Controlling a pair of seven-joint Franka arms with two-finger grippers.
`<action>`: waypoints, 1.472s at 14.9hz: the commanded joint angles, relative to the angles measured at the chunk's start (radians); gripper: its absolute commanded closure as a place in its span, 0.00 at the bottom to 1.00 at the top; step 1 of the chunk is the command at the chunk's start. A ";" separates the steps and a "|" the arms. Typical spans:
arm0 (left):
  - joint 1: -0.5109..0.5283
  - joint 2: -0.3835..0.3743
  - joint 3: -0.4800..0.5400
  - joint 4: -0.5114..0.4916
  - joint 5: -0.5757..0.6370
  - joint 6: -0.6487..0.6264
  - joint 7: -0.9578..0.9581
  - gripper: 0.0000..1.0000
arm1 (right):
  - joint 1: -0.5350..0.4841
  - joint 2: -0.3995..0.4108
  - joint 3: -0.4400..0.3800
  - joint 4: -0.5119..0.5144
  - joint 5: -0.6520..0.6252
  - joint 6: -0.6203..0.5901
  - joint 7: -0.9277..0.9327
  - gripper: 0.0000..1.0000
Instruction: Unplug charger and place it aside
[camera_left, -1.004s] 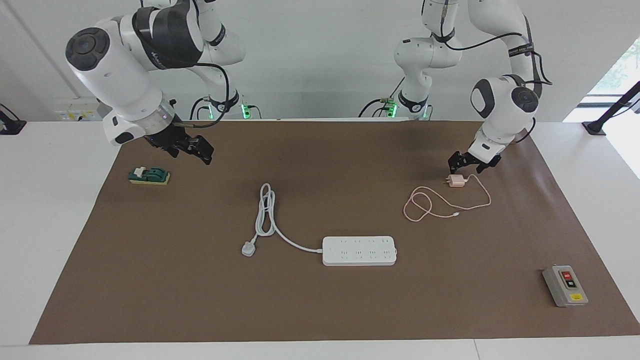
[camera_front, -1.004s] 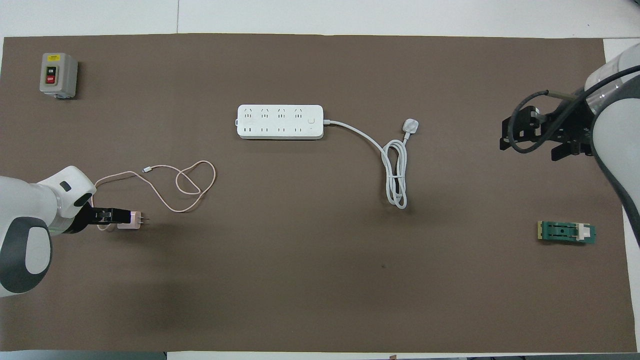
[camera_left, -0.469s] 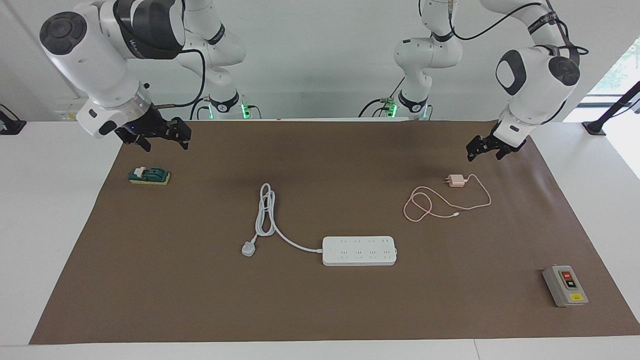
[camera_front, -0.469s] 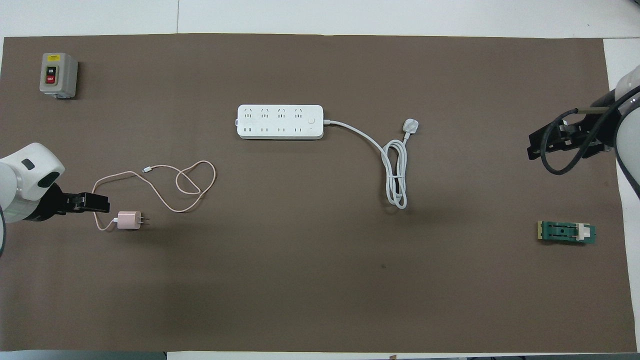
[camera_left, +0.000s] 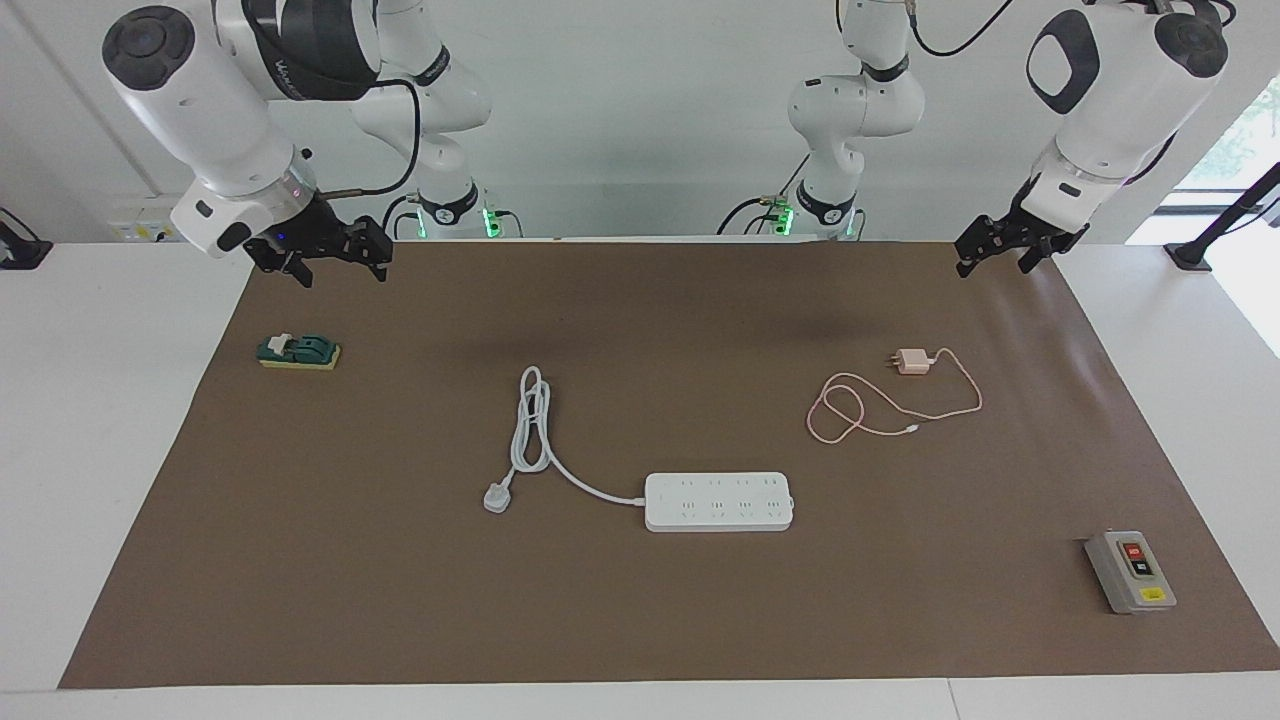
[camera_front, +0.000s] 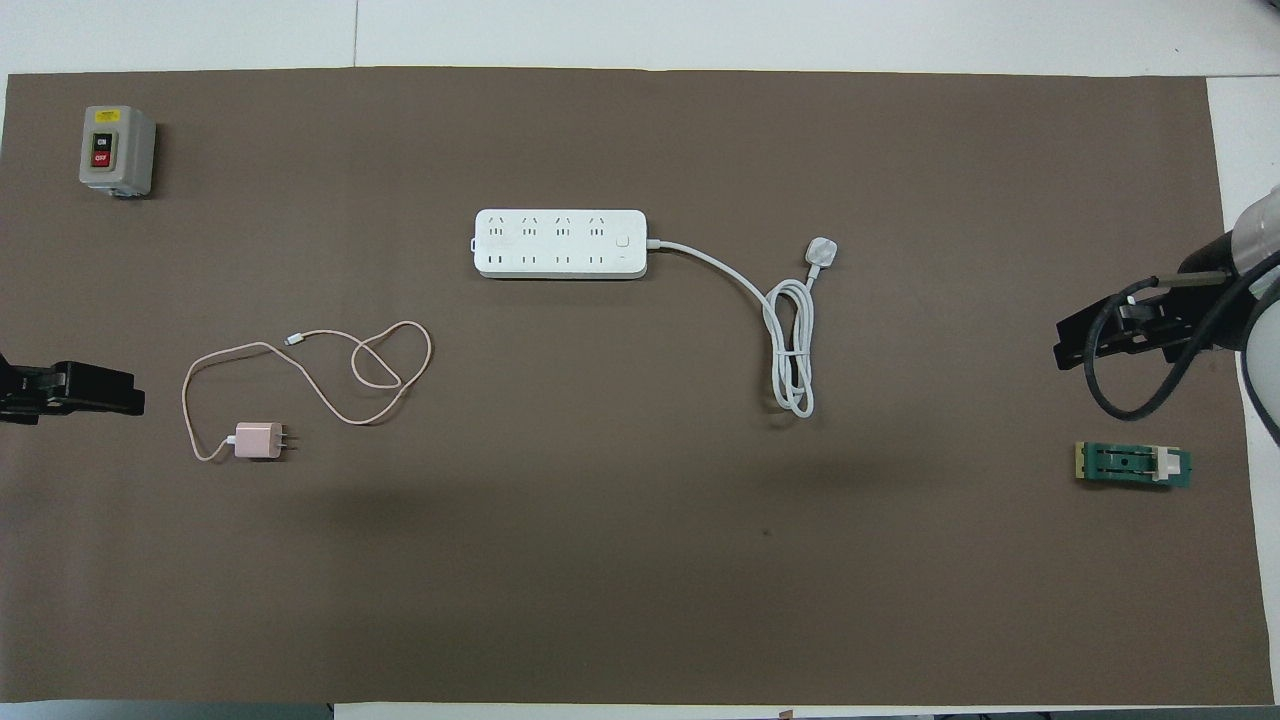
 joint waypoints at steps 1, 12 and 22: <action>-0.009 0.033 -0.011 0.070 -0.010 -0.022 -0.049 0.00 | -0.035 -0.023 0.019 -0.028 -0.023 0.031 -0.019 0.00; -0.061 0.181 -0.016 0.236 -0.036 -0.022 -0.035 0.00 | -0.037 -0.030 0.020 -0.016 -0.048 0.036 -0.024 0.00; -0.069 0.119 -0.016 0.104 -0.036 0.047 0.015 0.00 | -0.039 -0.030 0.017 0.000 -0.046 0.020 -0.022 0.00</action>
